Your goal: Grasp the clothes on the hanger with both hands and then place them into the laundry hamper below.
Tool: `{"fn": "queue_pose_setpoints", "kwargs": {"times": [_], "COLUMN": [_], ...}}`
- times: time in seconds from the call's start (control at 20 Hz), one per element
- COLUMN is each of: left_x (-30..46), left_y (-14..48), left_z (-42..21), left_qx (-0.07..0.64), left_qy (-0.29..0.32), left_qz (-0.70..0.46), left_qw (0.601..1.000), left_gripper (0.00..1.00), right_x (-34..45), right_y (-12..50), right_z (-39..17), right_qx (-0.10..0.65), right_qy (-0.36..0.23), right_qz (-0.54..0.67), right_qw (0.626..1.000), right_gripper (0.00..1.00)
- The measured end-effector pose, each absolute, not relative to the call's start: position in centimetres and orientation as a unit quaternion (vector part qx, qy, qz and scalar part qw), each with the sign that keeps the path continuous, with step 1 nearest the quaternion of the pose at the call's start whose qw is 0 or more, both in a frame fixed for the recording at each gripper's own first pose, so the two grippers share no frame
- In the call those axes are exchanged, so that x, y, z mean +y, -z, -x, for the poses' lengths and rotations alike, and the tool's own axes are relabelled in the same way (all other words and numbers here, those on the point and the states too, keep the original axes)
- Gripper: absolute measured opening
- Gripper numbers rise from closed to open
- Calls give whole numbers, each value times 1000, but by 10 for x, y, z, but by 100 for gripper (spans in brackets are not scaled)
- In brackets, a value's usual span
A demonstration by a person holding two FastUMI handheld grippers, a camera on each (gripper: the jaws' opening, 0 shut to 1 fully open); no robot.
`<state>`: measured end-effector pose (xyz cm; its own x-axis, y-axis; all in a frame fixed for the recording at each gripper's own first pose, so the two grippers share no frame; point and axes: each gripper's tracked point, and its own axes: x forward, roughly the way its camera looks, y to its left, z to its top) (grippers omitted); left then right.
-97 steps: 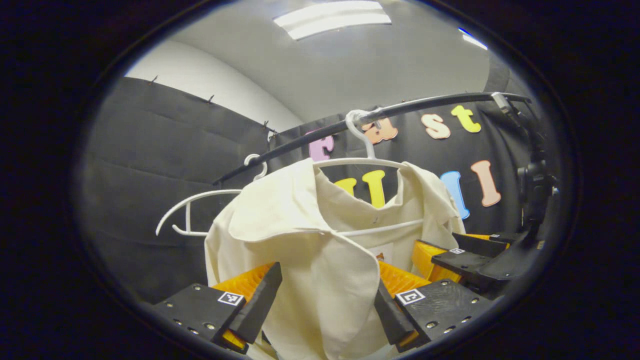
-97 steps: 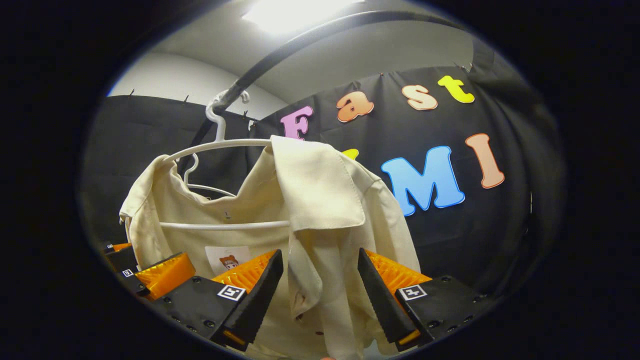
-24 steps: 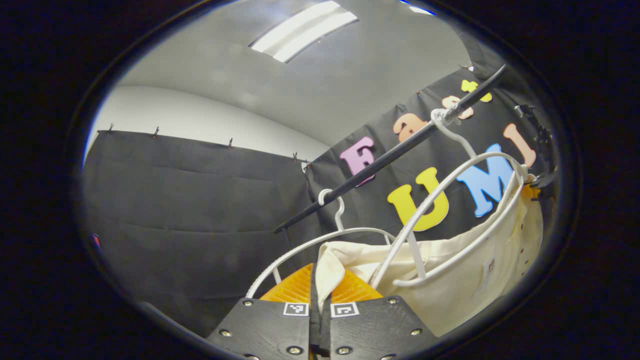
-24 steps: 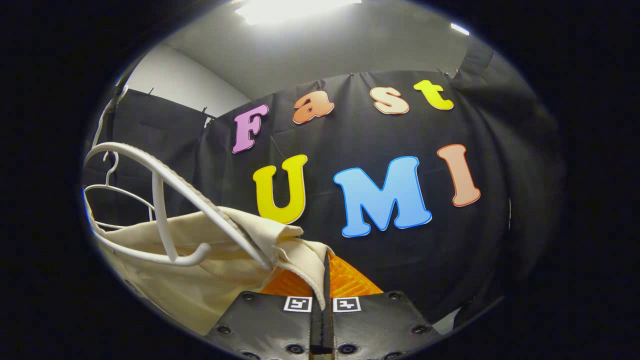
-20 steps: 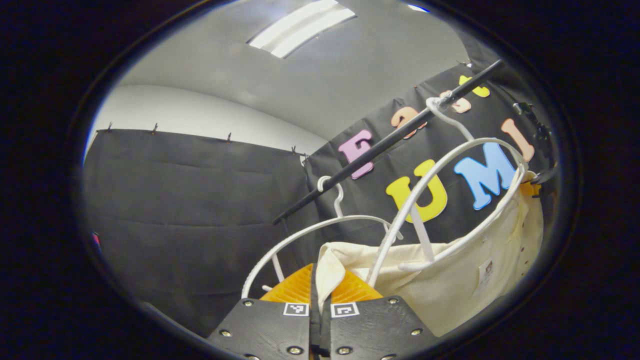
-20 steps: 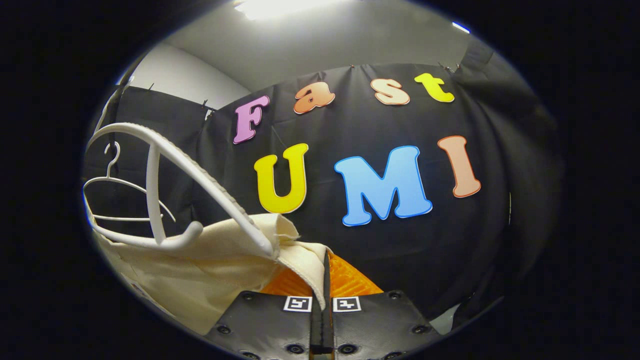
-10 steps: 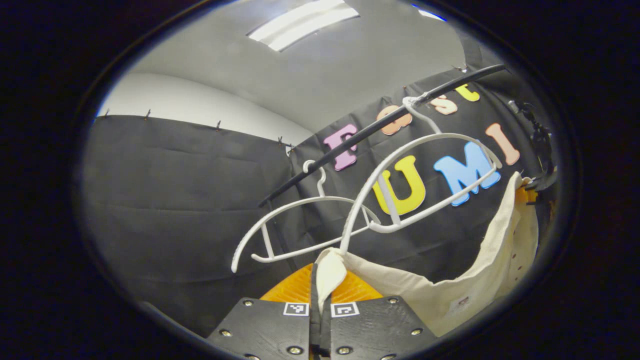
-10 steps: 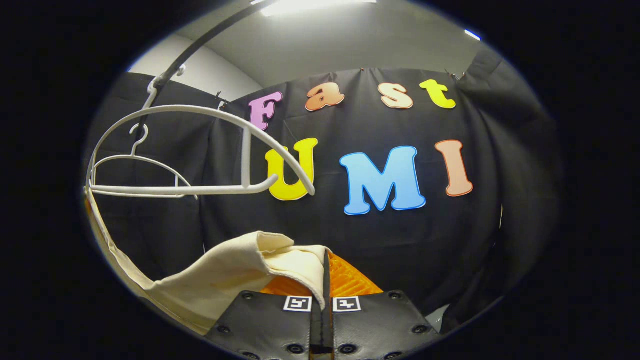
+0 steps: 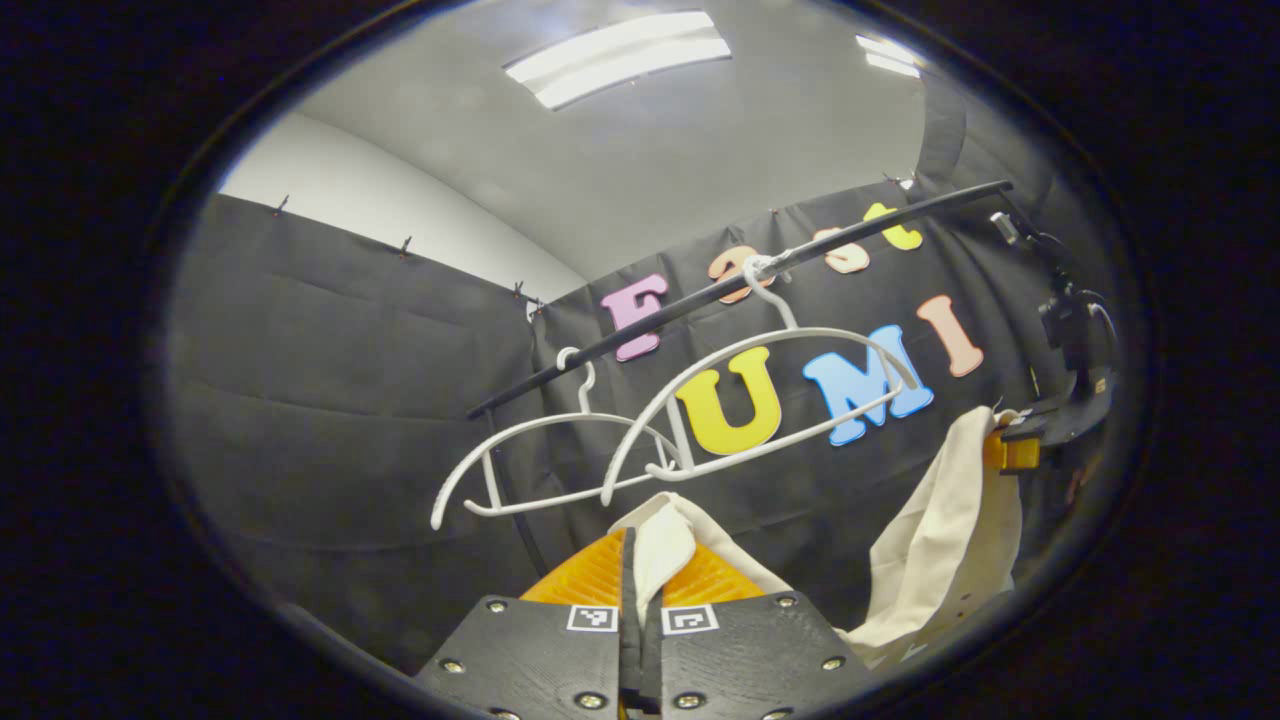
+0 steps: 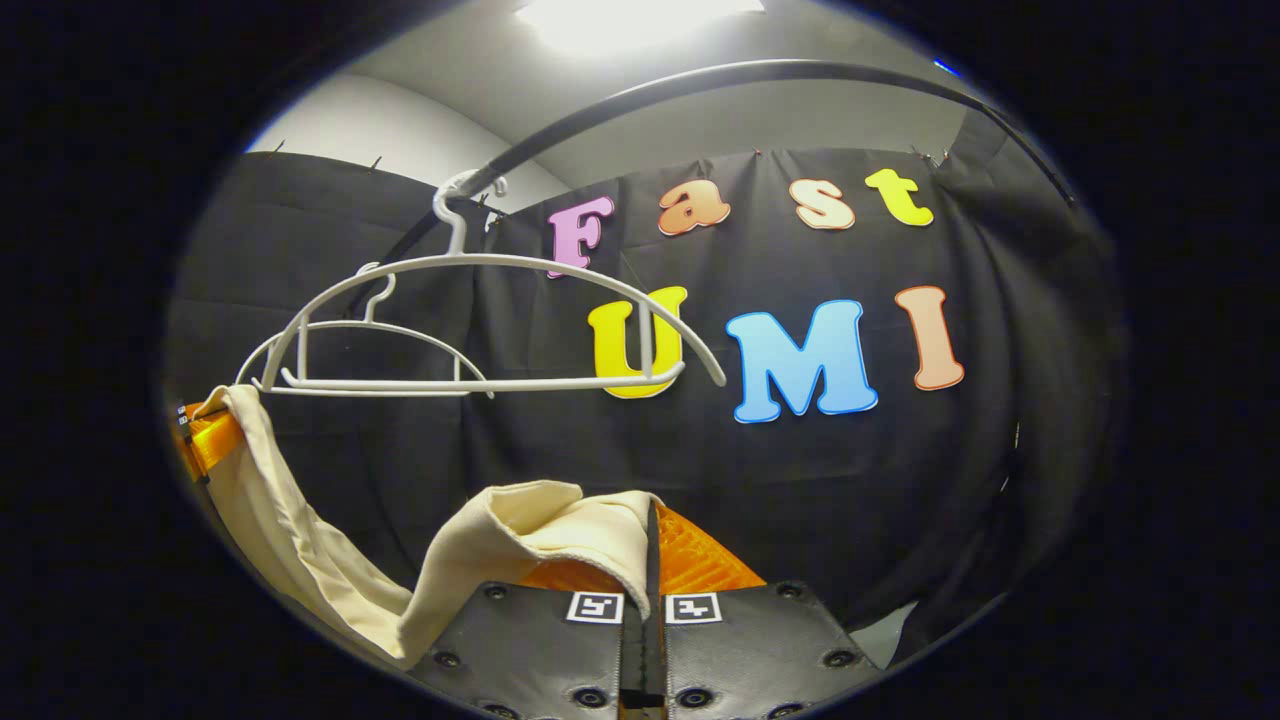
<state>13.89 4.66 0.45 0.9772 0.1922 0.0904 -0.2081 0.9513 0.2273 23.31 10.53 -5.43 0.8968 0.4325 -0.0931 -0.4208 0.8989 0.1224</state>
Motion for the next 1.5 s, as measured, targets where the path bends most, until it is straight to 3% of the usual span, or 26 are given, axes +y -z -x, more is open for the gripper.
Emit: {"fn": "queue_pose_setpoints", "kwargs": {"times": [0.25,0.45,0.9,1.5], "left_x": [14,-6,-26,-26], "left_y": [2,41,190,343], "left_z": [-135,-134,-117,-88], "left_qx": [-42,-14,122,279], "left_qy": [-60,-37,-22,-19], "left_qz": [-89,-53,-37,-56], "left_qw": [993,998,992,959], "left_gripper": [1,1,1,0], "right_x": [126,138,157,150], "right_y": [61,99,225,344], "right_z": [-188,-159,-101,-86], "right_qx": [80,113,216,323], "right_qy": [-254,-268,-286,-262], "right_qz": [-69,-73,-32,9], "right_qw": [961,954,933,909], "right_gripper": [1,0,0,2]}}
